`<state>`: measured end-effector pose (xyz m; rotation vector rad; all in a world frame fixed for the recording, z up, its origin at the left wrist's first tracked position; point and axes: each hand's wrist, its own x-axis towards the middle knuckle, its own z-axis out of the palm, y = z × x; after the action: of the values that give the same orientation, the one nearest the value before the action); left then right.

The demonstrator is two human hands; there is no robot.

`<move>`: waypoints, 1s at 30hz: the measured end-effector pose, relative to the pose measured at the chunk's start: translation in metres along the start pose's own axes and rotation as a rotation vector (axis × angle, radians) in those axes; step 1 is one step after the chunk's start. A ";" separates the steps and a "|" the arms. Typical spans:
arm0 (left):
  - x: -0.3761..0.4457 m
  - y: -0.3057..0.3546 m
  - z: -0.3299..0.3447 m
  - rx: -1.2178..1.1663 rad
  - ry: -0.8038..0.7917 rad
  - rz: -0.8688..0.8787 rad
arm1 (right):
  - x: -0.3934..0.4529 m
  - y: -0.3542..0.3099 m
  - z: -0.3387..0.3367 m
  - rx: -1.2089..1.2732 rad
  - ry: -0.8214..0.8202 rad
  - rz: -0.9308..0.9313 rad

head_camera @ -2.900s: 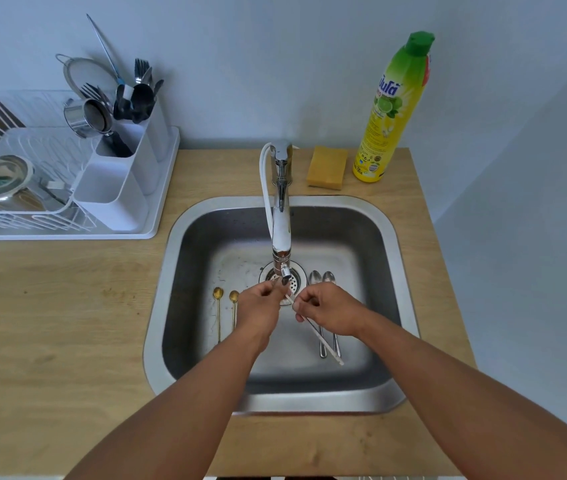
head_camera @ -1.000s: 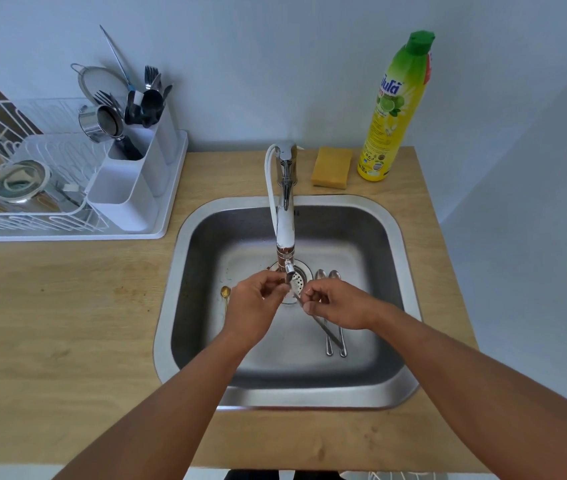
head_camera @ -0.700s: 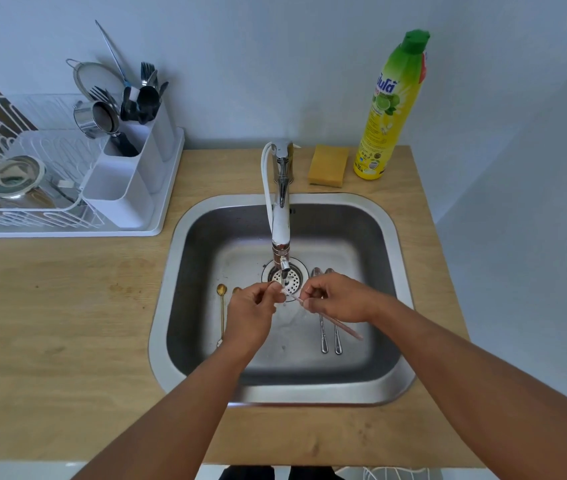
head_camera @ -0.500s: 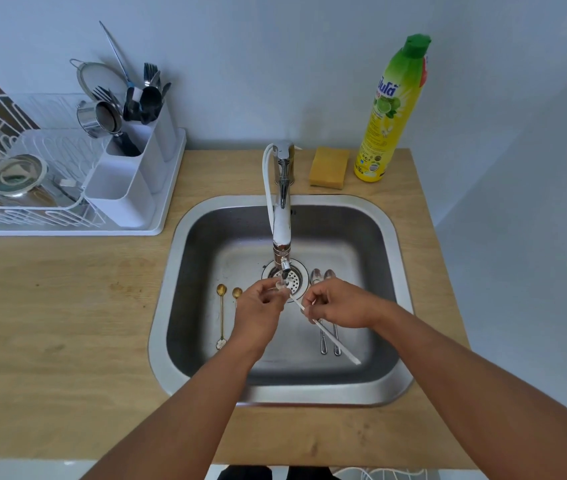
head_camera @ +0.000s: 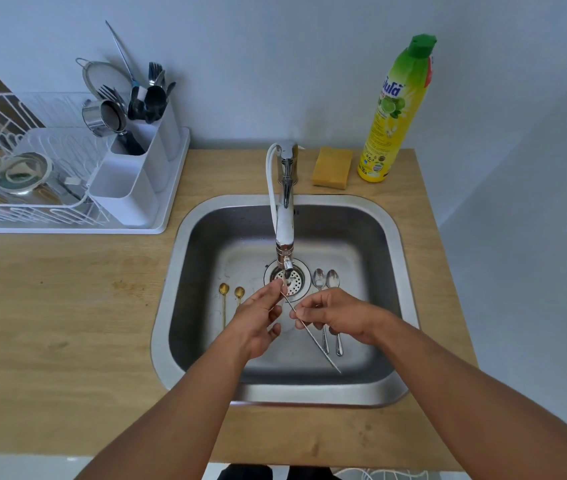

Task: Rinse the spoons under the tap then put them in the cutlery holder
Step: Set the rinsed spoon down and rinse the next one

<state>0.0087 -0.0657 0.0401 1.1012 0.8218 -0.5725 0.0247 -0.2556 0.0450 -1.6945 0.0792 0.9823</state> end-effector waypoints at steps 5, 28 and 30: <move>0.008 0.008 0.007 0.116 0.085 0.005 | 0.003 -0.001 0.008 -0.049 0.021 -0.083; -0.001 -0.001 0.013 0.179 -0.065 0.074 | -0.001 -0.002 -0.013 -0.206 0.040 -0.121; -0.001 0.000 0.011 0.108 -0.019 0.055 | -0.001 0.000 -0.014 -0.208 0.033 -0.104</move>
<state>0.0109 -0.0763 0.0433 1.2117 0.7489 -0.5854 0.0314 -0.2681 0.0460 -1.8850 -0.0923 0.9099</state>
